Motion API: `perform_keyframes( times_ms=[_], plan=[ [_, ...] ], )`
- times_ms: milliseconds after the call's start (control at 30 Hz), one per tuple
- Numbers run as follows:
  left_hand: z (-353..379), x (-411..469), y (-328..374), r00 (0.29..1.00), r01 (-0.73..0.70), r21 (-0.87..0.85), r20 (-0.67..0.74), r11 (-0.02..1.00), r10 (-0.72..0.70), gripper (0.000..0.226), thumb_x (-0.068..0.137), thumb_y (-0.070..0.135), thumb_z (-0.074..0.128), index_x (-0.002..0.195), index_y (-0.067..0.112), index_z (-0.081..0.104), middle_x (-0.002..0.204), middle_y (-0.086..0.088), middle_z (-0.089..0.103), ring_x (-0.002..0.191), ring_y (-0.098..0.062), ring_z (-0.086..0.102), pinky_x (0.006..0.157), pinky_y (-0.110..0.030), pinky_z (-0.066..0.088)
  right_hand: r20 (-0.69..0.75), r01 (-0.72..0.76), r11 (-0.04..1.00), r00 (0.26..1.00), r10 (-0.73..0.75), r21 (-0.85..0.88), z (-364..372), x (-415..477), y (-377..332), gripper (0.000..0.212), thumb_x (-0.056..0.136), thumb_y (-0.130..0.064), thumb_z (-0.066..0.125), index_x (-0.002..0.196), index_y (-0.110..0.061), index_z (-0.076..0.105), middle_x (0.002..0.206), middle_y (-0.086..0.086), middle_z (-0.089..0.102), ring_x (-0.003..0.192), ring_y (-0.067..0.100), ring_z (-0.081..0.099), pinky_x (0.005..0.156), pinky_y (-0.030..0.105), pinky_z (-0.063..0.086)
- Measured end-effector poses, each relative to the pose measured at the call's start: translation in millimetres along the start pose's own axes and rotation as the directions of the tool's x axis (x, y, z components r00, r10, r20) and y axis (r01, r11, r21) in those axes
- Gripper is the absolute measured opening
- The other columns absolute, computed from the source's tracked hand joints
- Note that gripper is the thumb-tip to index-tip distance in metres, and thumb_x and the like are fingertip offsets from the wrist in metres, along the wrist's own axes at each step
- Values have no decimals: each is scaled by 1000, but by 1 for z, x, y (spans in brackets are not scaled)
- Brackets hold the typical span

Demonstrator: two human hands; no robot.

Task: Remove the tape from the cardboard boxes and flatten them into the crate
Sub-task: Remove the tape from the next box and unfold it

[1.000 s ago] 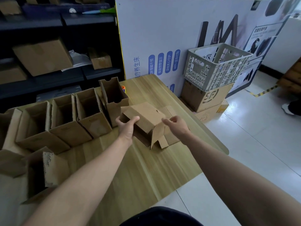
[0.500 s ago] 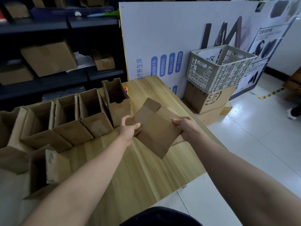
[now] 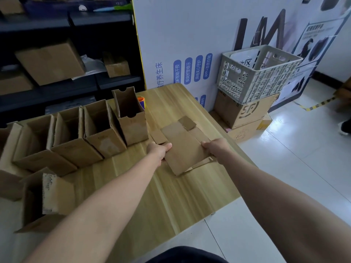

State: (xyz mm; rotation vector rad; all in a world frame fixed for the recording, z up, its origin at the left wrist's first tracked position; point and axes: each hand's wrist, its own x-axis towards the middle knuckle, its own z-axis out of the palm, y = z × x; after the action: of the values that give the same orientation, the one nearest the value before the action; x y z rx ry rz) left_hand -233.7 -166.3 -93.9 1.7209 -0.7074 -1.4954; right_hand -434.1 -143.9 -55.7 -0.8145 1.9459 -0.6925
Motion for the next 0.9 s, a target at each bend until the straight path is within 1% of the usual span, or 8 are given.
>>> perform_keyframes(
  times_ms=[100,233,367,467,533,633,767,900],
  plan=[
    [21,5,3,999,-47,149,29,988,44,37,83,6,69,113,5,47,124,-15,57,100,-27,57,86,-37,50,-25,51,994,998,-54,-98,-8,21,1,25,86,-29,69,89,-8,57,85,9,62,75,22,60,58,30,47],
    [43,17,4,995,-85,342,-24,936,99,63,80,12,73,132,1,40,134,-13,49,121,-28,49,89,-29,38,-14,40,970,999,-45,-242,-16,51,-1,29,88,-34,65,85,-6,59,76,7,61,61,19,58,44,25,41],
    [64,33,3,991,-46,439,-92,897,96,66,79,15,75,133,2,40,136,-12,48,124,-28,47,94,-31,40,-10,35,923,999,-42,-382,-13,84,5,32,90,-34,61,73,-9,53,67,6,57,50,17,54,32,19,33],
    [74,45,-4,989,-27,483,-116,875,94,66,79,16,75,133,3,40,136,-12,48,125,-28,47,96,-32,40,26,35,895,999,-26,-445,-9,103,13,25,91,-31,59,80,-9,53,74,6,57,55,17,55,32,18,33],
    [77,52,-11,988,-17,493,-123,870,89,67,78,14,75,134,3,39,137,-12,46,125,-27,45,97,-31,38,43,26,889,999,-8,-458,-7,112,21,27,91,-30,59,75,-10,52,71,6,59,53,18,57,30,16,32],
    [80,58,-19,990,-9,518,-116,855,80,74,78,10,73,140,2,33,142,-12,42,129,-27,42,103,-32,37,72,27,869,997,10,-493,-3,122,32,27,90,-25,59,70,-10,48,70,6,58,56,19,58,39,23,42],
    [84,62,-27,994,-20,579,-78,815,79,76,78,10,73,142,3,31,142,-12,41,129,-26,43,105,-35,38,125,4,810,989,85,-586,-2,123,39,30,88,-29,62,69,-13,45,66,1,49,54,13,50,43,22,41],
    [85,68,-31,994,-20,606,-74,795,82,77,81,10,71,143,3,27,146,-14,34,133,-27,37,105,-31,34,130,1,842,988,82,-540,3,130,42,29,87,-27,66,70,-13,46,69,1,50,56,13,50,41,22,39]
  ],
)
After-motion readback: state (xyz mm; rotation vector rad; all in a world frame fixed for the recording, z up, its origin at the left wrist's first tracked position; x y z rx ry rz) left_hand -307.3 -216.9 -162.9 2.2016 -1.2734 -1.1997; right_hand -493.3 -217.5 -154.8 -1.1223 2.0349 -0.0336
